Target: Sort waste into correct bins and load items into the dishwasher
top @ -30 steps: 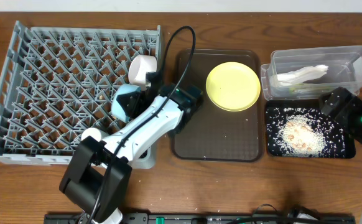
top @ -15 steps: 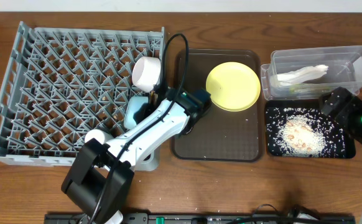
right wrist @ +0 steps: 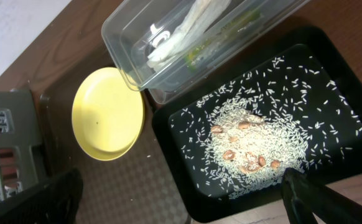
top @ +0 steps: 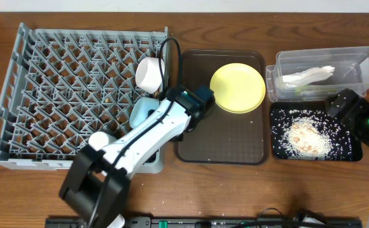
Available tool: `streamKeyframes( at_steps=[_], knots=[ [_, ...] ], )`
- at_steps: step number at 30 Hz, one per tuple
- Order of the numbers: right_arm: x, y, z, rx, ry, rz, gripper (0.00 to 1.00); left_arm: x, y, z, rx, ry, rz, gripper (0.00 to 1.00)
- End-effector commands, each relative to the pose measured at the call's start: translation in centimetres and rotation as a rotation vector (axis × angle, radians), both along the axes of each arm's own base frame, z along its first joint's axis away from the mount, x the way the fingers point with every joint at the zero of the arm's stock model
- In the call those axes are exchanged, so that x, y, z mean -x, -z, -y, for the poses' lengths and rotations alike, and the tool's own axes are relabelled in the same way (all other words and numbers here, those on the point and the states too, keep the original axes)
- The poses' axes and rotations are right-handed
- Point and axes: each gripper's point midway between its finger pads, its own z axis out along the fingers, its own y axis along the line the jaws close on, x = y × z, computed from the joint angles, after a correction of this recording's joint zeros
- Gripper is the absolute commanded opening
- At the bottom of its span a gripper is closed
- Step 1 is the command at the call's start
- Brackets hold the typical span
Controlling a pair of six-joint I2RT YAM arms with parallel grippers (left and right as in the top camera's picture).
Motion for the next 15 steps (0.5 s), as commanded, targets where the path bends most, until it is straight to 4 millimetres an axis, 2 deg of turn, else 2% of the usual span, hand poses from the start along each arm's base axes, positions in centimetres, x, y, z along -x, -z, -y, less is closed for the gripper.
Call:
streamKeyframes(
  at_steps=[1, 3, 6, 10, 15],
  knots=[
    [0.0, -0.2, 0.2, 0.000, 0.011, 0.002, 0.99, -0.8, -3.8, 3.9, 0.234, 0.018, 0.084, 0.52],
    [0.0, -0.2, 0.2, 0.000, 0.011, 0.002, 0.99, -1.9, -5.5, 4.8, 0.302, 0.024, 0.165, 0.58],
    [0.0, -0.2, 0.2, 0.000, 0.011, 0.002, 0.99, -3.6, -7.3, 6.2, 0.387, 0.065, 0.267, 0.59],
    [0.0, -0.2, 0.2, 0.000, 0.011, 0.002, 0.99, -5.1, -7.9, 8.5, 0.471, 0.141, 0.314, 0.61],
    [0.0, -0.2, 0.2, 0.000, 0.011, 0.002, 0.99, -5.9, -8.1, 9.4, 0.496, 0.178, 0.337, 0.59]
  ],
)
